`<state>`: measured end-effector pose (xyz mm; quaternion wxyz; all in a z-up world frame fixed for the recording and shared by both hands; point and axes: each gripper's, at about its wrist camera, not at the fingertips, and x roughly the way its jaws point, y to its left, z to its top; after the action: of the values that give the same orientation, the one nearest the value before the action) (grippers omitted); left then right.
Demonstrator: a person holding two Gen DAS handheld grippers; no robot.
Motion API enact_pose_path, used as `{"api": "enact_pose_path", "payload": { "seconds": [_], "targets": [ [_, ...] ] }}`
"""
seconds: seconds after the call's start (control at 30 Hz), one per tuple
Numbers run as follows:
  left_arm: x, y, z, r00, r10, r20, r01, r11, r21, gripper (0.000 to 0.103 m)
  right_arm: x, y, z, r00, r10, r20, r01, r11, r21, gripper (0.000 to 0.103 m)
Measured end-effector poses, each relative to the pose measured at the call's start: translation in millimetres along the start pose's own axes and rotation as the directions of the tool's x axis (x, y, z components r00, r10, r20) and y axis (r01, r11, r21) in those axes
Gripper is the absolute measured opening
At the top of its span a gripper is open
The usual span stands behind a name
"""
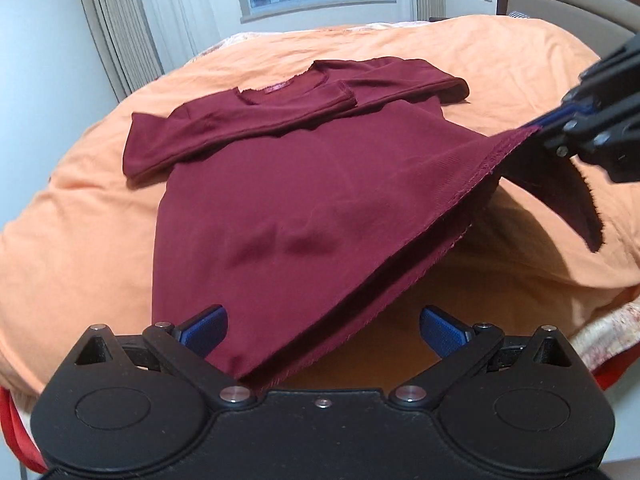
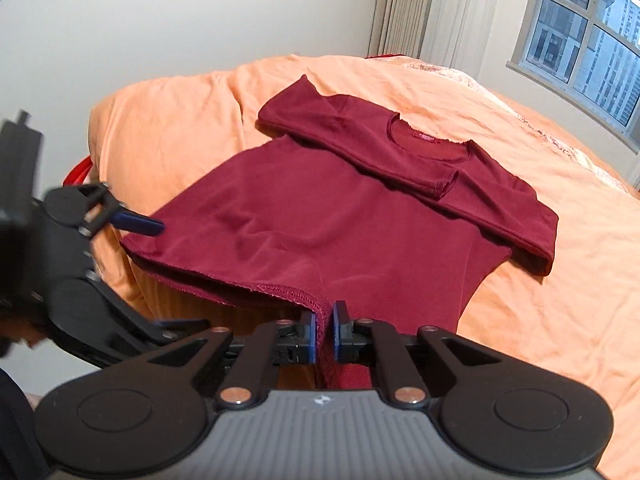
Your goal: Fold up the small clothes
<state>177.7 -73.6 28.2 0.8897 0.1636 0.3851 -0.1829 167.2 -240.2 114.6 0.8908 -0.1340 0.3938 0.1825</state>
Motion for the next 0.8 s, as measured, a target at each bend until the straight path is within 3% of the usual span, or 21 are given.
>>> {"api": "enact_pose_path", "payload": {
  "seconds": [0.07,0.23,0.4,0.57,0.6,0.7,0.8],
  "targets": [
    [6.8,-5.7,4.4,1.000,0.014,0.001,-0.014,1.000,0.015,0.096,-3.1,0.4,2.1,1.000,-0.001,0.005,0.001,1.000,0.002,0.009],
    [12.6,-4.5,8.1,0.998,0.056,-0.016,-0.056,0.998,0.030,0.073,-7.6,1.5,3.5,1.000,0.001,0.010,-0.001,1.000,-0.011,0.009],
    [1.1,14.3,5.6,0.990,0.143,-0.016,-0.143,0.989,0.043,0.062,-7.0,-1.1,-0.8,1.000,0.016,0.000,-0.016,1.000,0.017,0.009],
    [-6.3,31.2,12.0,0.992,0.125,-0.011,-0.124,0.990,0.063,0.024,0.5,-0.4,-4.1,1.000,0.027,-0.012,-0.026,0.999,0.041,0.009],
    [-7.5,33.6,14.3,0.994,0.112,-0.010,-0.111,0.992,0.065,0.012,1.6,0.0,-4.7,1.000,0.028,-0.013,-0.028,0.999,0.045,0.009],
    [-12.4,37.6,22.0,0.995,0.095,0.001,-0.095,0.993,0.065,0.006,4.1,1.1,-7.0,0.999,0.029,-0.018,-0.028,0.998,0.056,0.009],
    [-15.5,43.8,30.6,0.998,0.068,0.004,-0.068,0.997,0.024,0.006,8.1,0.9,-9.5,0.999,0.031,-0.035,-0.029,0.997,0.070,0.021]
  ]
}}
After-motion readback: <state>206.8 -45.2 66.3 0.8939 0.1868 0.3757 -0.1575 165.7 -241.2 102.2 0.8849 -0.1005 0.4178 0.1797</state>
